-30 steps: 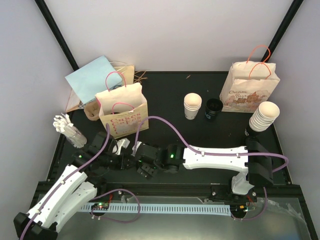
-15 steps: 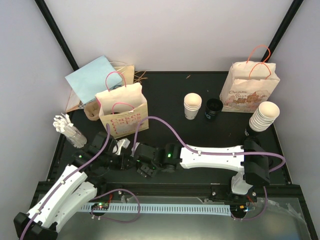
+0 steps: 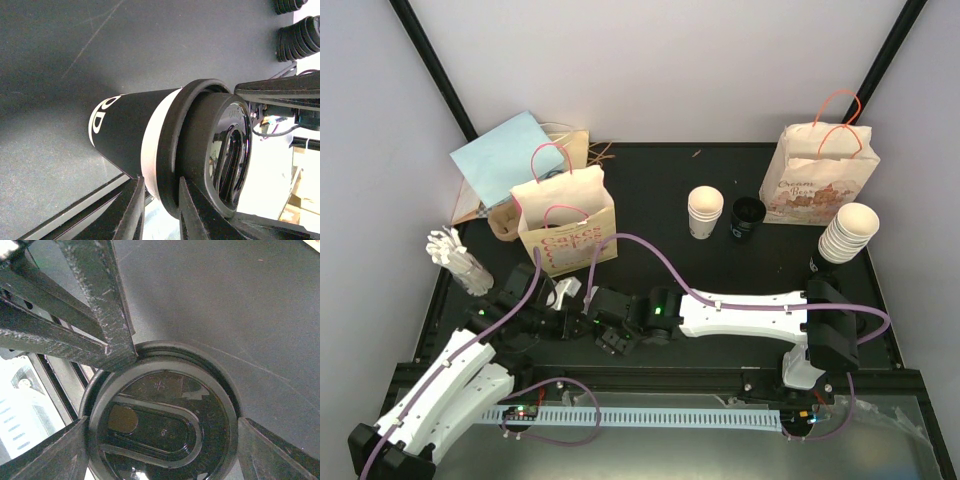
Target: Pack the takeout coffee
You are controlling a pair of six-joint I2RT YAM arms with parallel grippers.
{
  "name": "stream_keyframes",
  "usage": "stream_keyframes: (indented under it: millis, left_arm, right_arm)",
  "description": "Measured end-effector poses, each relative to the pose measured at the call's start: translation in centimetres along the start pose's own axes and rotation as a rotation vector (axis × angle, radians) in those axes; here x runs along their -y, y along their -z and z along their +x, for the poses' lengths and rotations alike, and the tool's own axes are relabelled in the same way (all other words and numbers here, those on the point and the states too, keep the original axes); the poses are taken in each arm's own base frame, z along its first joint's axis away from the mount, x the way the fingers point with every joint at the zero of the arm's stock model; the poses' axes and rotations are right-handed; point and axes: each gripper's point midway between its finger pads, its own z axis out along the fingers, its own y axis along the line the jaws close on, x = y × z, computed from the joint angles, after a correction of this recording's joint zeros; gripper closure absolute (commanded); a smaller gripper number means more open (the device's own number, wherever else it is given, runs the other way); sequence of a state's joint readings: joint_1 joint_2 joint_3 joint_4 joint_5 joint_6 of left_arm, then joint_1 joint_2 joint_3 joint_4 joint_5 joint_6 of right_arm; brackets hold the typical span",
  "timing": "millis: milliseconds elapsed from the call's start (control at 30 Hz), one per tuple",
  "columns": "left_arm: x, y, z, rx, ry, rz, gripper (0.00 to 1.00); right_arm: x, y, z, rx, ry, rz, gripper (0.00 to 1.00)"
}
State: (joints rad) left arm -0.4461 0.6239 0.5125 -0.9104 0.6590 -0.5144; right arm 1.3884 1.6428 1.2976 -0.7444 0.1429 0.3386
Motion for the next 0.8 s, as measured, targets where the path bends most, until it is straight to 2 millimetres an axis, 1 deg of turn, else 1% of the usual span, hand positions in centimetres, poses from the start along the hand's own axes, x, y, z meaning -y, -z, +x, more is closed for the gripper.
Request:
stream_keyframes:
  millis: [233, 400, 567, 700, 800]
  left_arm:
    - [0.02, -0.01, -0.01, 0.0, 0.0, 0.001, 0.79]
    - [0.03, -0.02, -0.01, 0.0, 0.0, 0.002, 0.76]
    - [0.01, -0.02, 0.02, 0.001, 0.003, 0.003, 0.68]
    - [0.19, 0.18, -0.01, 0.014, 0.0, 0.01, 0.54]
    - [0.57, 0.52, -0.05, 0.036, -0.012, 0.025, 0.5]
  right_arm:
    - [-0.07, -0.05, 0.02, -0.008, -0.001, -0.008, 0.23]
    - [-0.04, -0.03, 0.05, -0.014, 0.002, -0.005, 0.24]
    - [0.04, 0.0, 0.11, -0.016, 0.006, -0.001, 0.24]
    - [0.08, 0.04, 0.17, -0.017, 0.017, 0.0, 0.24]
    - [0.1, 0.04, 0.16, -0.014, 0.026, 0.0, 0.24]
